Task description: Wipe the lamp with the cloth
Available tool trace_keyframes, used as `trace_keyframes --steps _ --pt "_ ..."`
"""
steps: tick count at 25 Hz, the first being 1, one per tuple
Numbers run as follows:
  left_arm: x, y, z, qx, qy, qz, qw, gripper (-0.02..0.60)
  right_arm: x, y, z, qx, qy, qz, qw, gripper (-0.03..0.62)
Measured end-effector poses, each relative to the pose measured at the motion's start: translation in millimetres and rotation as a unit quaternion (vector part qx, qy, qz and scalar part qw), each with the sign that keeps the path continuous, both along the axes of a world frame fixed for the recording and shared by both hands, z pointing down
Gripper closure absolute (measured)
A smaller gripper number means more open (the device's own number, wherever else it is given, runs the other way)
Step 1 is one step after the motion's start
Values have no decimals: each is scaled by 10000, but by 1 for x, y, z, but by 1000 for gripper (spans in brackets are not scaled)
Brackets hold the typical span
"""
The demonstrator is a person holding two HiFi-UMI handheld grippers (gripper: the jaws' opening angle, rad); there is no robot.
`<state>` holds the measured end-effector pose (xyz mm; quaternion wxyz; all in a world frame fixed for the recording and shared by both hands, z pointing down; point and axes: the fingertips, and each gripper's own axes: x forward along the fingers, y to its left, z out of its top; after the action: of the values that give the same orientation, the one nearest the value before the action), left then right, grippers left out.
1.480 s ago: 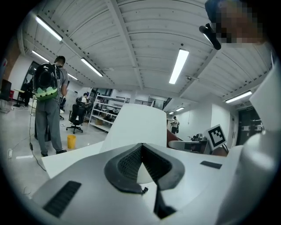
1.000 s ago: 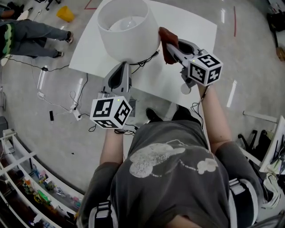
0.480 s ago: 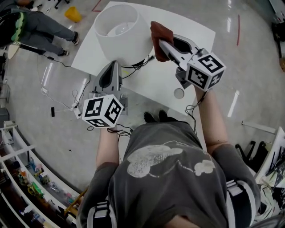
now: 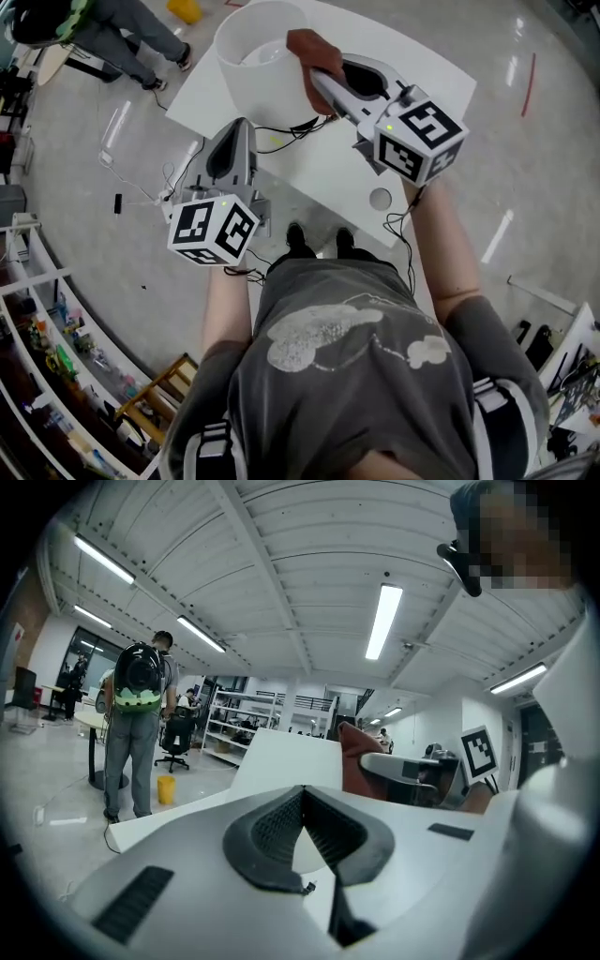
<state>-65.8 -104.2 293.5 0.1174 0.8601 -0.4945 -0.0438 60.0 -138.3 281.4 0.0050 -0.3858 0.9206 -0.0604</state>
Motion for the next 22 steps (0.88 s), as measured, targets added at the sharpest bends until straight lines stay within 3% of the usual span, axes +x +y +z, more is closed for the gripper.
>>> trace_keyframes --steps 4,11,22 --pt "-6 -8 14 -137 162 62 9998 574 -9 8 25 -231 -24 147 9996 503" --pt "-2 -20 39 -375 263 750 9961 574 -7 22 78 -772 4 780 9940 503" --pt "-15 -33 70 -661 232 1577 9850 574 -1 41 145 -1488 117 1898 9704 503"
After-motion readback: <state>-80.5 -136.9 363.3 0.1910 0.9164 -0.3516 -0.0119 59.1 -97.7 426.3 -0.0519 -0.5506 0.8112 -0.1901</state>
